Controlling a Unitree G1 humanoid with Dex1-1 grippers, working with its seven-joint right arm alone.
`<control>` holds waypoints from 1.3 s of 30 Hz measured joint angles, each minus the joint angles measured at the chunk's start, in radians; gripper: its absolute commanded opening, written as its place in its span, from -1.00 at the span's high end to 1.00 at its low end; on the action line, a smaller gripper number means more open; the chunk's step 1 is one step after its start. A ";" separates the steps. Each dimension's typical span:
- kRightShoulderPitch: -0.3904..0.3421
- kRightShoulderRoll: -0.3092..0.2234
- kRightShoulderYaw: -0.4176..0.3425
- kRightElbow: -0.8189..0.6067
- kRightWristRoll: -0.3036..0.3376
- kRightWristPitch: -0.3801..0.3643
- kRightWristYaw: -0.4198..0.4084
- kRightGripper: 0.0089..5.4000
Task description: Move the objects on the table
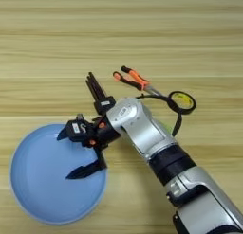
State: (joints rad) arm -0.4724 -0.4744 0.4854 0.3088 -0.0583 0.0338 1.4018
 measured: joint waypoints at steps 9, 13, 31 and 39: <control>-0.109 0.092 -0.018 0.169 -0.056 0.003 -0.192 -0.99; -0.158 0.138 -0.043 0.254 -0.071 0.023 -0.294 -0.99; -0.187 0.160 -0.064 0.302 -0.075 0.021 -0.322 -0.99; -0.176 0.140 -0.096 0.275 -0.060 0.052 -0.267 -0.99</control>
State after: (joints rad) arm -0.6486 -0.3348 0.3894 0.5835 -0.1187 0.0856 1.1345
